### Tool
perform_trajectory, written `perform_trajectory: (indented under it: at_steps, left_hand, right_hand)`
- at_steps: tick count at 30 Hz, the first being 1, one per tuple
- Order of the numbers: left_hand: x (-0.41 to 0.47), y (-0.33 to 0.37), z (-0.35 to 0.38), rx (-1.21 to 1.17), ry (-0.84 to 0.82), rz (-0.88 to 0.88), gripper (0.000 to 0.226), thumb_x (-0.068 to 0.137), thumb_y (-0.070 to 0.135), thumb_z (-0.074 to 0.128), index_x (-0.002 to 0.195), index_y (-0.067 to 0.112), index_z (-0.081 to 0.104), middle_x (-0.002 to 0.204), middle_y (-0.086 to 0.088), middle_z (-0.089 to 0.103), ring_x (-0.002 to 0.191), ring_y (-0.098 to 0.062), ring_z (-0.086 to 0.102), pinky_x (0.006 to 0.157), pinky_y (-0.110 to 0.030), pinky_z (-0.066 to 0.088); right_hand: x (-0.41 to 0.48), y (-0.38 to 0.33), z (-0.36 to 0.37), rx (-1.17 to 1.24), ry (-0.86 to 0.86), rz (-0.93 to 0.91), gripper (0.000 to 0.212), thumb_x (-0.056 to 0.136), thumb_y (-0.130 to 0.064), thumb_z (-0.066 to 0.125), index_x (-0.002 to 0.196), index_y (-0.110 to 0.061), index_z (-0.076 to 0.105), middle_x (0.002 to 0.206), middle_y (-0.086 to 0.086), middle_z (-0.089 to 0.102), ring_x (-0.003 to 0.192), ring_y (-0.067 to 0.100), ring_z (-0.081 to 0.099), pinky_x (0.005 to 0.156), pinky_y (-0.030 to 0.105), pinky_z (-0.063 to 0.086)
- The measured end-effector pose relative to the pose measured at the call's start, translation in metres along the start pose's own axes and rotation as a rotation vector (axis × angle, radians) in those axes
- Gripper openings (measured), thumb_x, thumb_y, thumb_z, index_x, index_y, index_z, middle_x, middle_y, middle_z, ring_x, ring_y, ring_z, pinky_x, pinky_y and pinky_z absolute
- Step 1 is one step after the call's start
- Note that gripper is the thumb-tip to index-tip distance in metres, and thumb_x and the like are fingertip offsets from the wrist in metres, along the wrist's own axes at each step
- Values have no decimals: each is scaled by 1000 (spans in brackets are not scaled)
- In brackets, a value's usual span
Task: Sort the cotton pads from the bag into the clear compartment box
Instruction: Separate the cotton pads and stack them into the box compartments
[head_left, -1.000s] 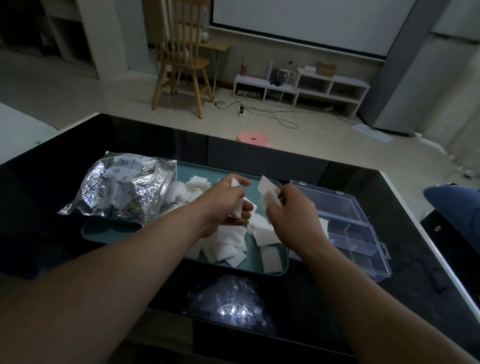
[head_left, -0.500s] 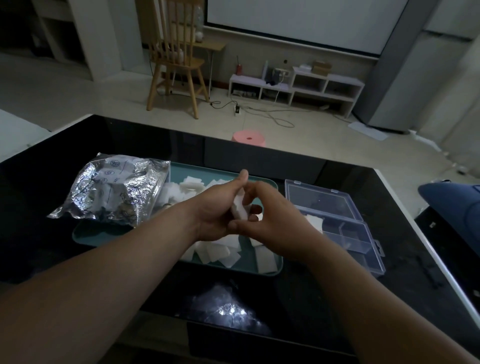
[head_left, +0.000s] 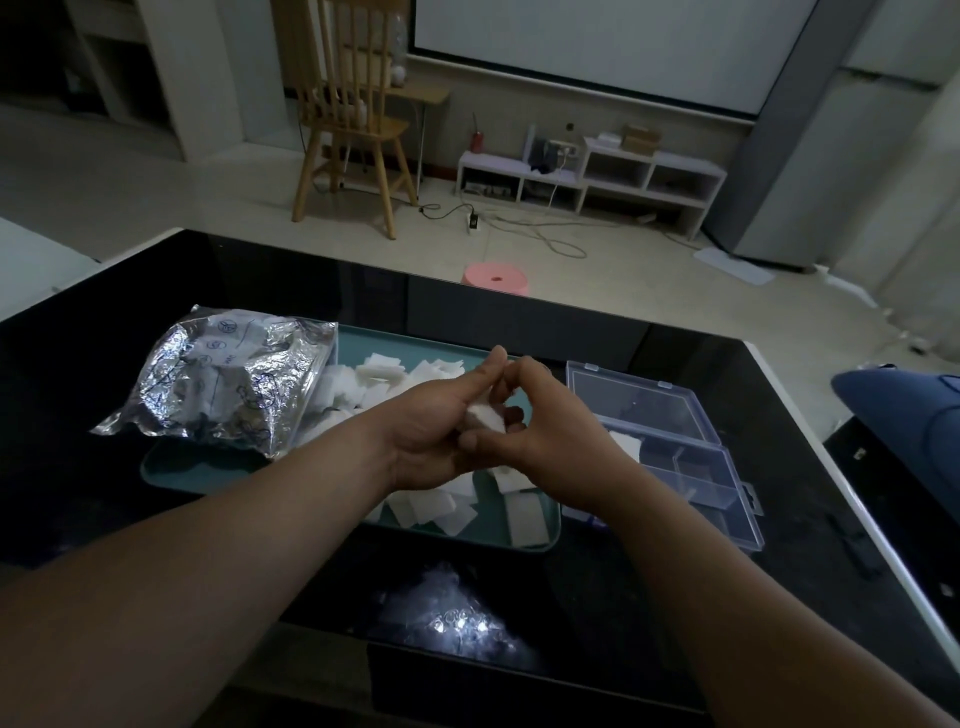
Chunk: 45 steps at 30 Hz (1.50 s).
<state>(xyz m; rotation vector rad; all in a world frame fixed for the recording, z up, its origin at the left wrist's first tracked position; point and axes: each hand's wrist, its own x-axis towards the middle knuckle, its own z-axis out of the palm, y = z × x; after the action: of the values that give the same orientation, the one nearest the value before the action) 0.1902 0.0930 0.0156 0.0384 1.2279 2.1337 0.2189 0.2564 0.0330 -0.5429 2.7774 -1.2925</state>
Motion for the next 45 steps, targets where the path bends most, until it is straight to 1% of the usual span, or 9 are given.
perform_trajectory:
  at_steps: [4,8,12,16,19,23,26,35,45]
  left_hand:
    - [1,-4,4,21,1,-29,53,99,62,49,116,17,71,104,-3,70,90,-17,60,81,-37,59]
    - [2,-4,4,38,22,-40,66,98,67,45,124,11,70,118,-13,57,109,-32,48,112,-49,43]
    - [-1,-2,5,-10,41,-51,59,103,61,39,119,15,71,106,-8,74,96,-22,72,82,-40,60]
    - [-2,0,3,7,60,-34,57,106,54,36,133,13,65,124,-18,64,116,-29,61,97,-41,54]
    - [-3,-2,7,17,73,-51,55,107,53,34,113,18,76,107,-11,65,93,-22,60,83,-34,56]
    - [-4,0,4,-38,-8,-49,54,107,55,33,114,22,75,116,-11,67,102,-21,64,86,-37,57]
    - [-4,1,3,-27,11,-50,51,108,54,32,109,27,75,105,-8,67,93,-18,63,92,-38,50]
    - [1,21,-6,-190,351,64,20,100,23,65,110,9,53,78,-9,50,61,-14,51,53,-23,56]
    - [-3,42,-34,-214,496,150,8,98,13,57,96,16,50,72,2,39,54,-6,30,32,-15,21]
  right_hand:
    - [1,6,5,-8,-24,4,44,79,-39,85,106,-27,53,105,-6,64,89,21,69,79,51,61]
    - [3,4,4,-55,-1,-4,42,81,-35,86,102,-23,51,106,-4,63,99,19,63,84,37,56]
    - [4,6,4,-8,8,15,44,78,-40,85,97,-28,48,106,-4,65,92,23,70,76,52,62]
    - [4,8,4,43,29,7,44,78,-43,85,96,-33,47,106,-6,64,94,19,72,75,51,63]
    - [1,9,7,14,37,6,44,74,-49,81,97,-33,47,106,-5,63,92,23,71,74,53,62]
    - [4,7,4,45,40,13,42,82,-34,85,101,-25,49,106,-6,66,93,12,73,76,46,65]
    - [4,4,0,15,40,8,39,86,-28,84,106,-18,52,105,-11,64,89,-5,66,74,16,57]
    - [14,17,-21,-103,313,196,20,107,-34,53,104,-21,67,89,-5,67,77,11,62,68,30,47]
    - [3,19,9,-483,-76,143,19,98,-34,68,116,-29,70,110,-8,72,96,13,65,89,37,58]
